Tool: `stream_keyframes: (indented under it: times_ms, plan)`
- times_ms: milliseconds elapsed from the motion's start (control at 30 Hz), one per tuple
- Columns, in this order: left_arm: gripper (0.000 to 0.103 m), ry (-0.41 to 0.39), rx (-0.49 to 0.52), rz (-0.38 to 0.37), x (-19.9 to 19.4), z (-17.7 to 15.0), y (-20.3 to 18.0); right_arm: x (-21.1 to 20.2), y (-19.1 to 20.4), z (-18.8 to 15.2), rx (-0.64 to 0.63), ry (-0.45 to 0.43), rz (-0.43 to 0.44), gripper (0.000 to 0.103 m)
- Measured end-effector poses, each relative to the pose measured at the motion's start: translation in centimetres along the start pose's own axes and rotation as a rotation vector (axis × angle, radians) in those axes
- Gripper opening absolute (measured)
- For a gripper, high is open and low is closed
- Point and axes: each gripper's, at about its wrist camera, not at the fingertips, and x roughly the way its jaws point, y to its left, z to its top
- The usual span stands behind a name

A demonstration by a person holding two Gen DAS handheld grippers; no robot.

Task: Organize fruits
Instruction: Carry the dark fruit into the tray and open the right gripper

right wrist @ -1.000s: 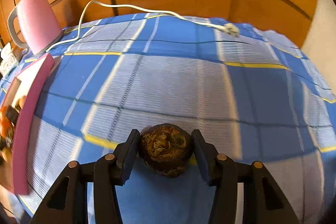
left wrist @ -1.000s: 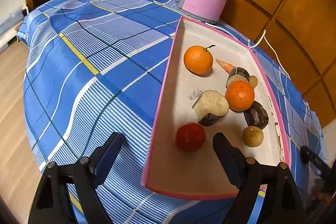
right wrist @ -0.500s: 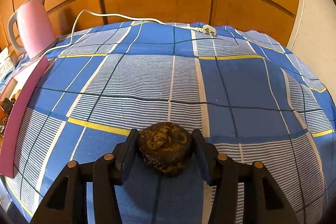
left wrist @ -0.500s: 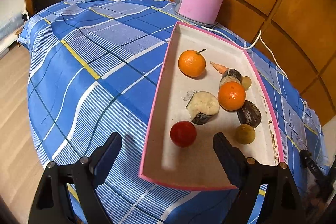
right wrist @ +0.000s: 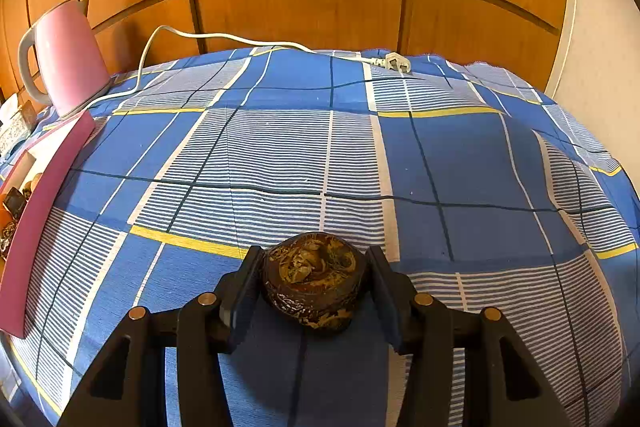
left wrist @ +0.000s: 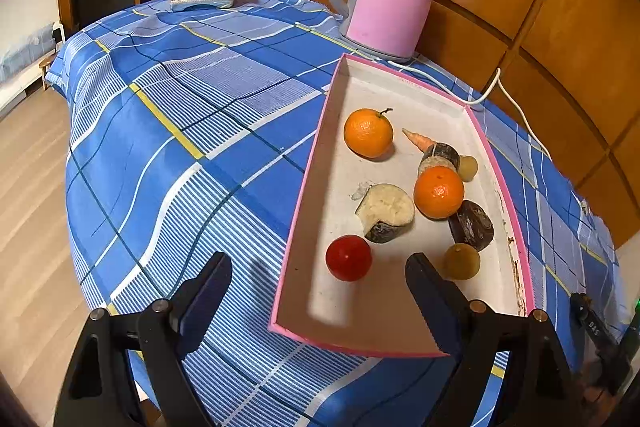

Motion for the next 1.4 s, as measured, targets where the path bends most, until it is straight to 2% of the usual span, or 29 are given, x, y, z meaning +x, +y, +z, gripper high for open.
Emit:
stream_keyframes:
  times_ms: [400, 833, 1100, 1400]
  plan:
    - [0.091, -0.002, 0.023, 0.039, 0.2, -0.1, -0.8, 0.0, 0.1, 0.0, -0.004, -0.006, -0.010, 0.052]
    - [0.092, 0.015, 0.029, 0.033, 0.5, -0.3, -0.9, -0.1, 0.2, 0.3, 0.000, 0.015, -0.013, 0.052]
    - [0.092, 0.015, 0.019, 0.016, 0.5, -0.3, -0.5, -0.4, 1.6, 0.7, -0.009, 0.057, 0.071, 0.051]
    - [0.092, 0.006, -0.009, 0.007, 0.4, 0.0, 0.2, -0.7, 5.3, 1.9, -0.037, 0.131, 0.254, 0.051]
